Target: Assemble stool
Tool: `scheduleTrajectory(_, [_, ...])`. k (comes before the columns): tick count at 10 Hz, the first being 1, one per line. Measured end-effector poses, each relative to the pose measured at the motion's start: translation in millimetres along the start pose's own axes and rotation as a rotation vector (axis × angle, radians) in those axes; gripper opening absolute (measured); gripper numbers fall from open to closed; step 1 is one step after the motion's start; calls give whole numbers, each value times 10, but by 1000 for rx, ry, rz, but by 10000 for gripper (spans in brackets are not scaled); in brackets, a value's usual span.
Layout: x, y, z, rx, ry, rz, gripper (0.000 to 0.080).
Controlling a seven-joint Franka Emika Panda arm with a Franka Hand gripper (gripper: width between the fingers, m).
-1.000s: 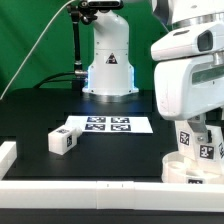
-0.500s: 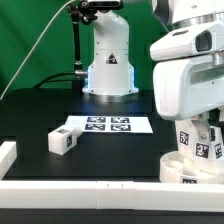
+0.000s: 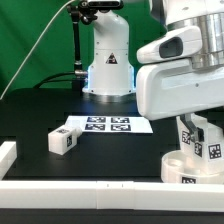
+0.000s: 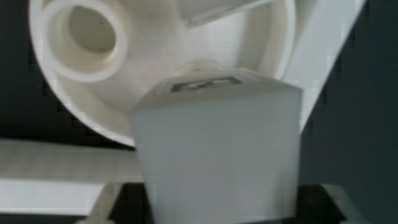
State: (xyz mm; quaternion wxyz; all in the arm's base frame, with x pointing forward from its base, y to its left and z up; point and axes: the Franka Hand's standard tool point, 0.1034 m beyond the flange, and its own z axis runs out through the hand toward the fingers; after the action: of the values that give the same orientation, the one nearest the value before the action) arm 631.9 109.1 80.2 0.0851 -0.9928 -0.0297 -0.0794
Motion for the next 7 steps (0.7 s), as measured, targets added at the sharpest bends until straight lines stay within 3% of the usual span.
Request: scheduleTrajectory(7, [23, -29, 7, 0, 30, 475, 340])
